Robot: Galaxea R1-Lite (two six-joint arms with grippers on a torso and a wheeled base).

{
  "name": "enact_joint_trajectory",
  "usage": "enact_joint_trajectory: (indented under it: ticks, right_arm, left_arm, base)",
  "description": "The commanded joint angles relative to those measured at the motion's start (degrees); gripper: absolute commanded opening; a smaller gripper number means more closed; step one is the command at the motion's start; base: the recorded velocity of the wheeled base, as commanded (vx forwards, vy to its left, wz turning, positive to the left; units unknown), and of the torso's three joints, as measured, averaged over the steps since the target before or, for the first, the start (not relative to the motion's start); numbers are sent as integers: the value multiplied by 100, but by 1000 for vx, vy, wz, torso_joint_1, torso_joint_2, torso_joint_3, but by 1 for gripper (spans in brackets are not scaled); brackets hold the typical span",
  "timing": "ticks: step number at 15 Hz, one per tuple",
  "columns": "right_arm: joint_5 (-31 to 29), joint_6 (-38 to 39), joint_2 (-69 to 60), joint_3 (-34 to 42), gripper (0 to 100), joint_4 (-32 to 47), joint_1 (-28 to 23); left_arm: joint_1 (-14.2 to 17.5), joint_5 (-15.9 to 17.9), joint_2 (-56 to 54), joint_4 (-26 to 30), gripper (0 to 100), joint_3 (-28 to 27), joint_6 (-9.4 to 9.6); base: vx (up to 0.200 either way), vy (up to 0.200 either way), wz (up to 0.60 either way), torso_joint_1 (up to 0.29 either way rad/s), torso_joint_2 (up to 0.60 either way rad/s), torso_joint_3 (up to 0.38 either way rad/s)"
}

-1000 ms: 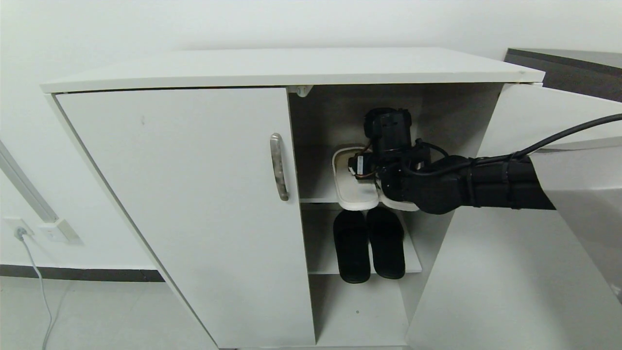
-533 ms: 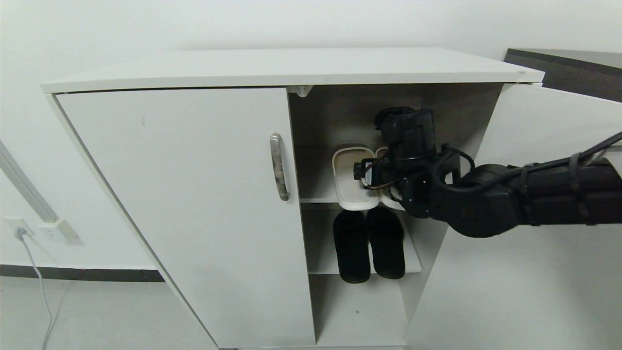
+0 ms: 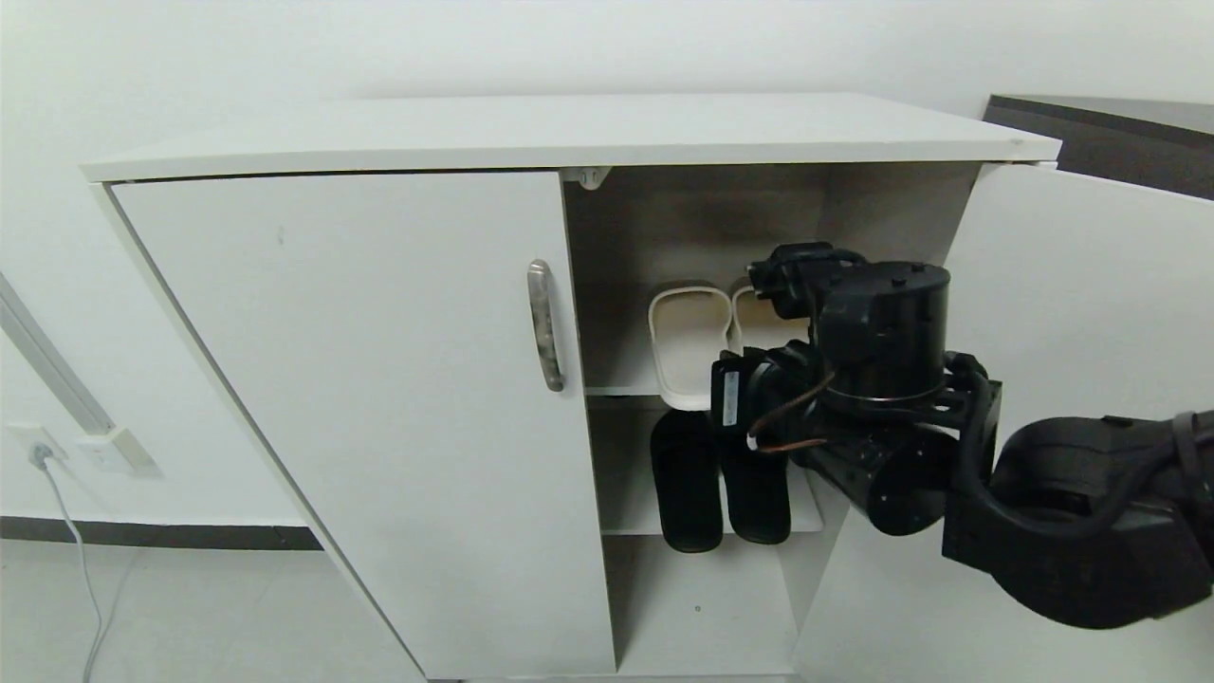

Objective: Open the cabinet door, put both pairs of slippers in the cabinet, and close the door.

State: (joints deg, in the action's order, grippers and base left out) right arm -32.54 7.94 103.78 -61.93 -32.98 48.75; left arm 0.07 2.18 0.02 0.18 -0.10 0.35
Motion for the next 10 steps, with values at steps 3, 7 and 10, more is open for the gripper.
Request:
enact_joint_trajectory:
  ticks: [3, 7, 10]
  right_arm:
    - [81, -187, -33, 770, 0, -701, 293]
    - [98, -231, 292, 796, 0, -912, 275]
    - [98, -468, 415, 946, 0, -1246, 267]
  left_arm:
    - [1, 2, 6, -1, 0, 1, 0]
    - [1, 2, 6, -1, 0, 1, 0]
    - [1, 2, -2, -1, 0, 1, -9]
  base:
    - [0, 0, 0, 0, 0, 0]
    - [0, 0, 0, 0, 0, 0]
    - [0, 0, 0, 0, 0, 0]
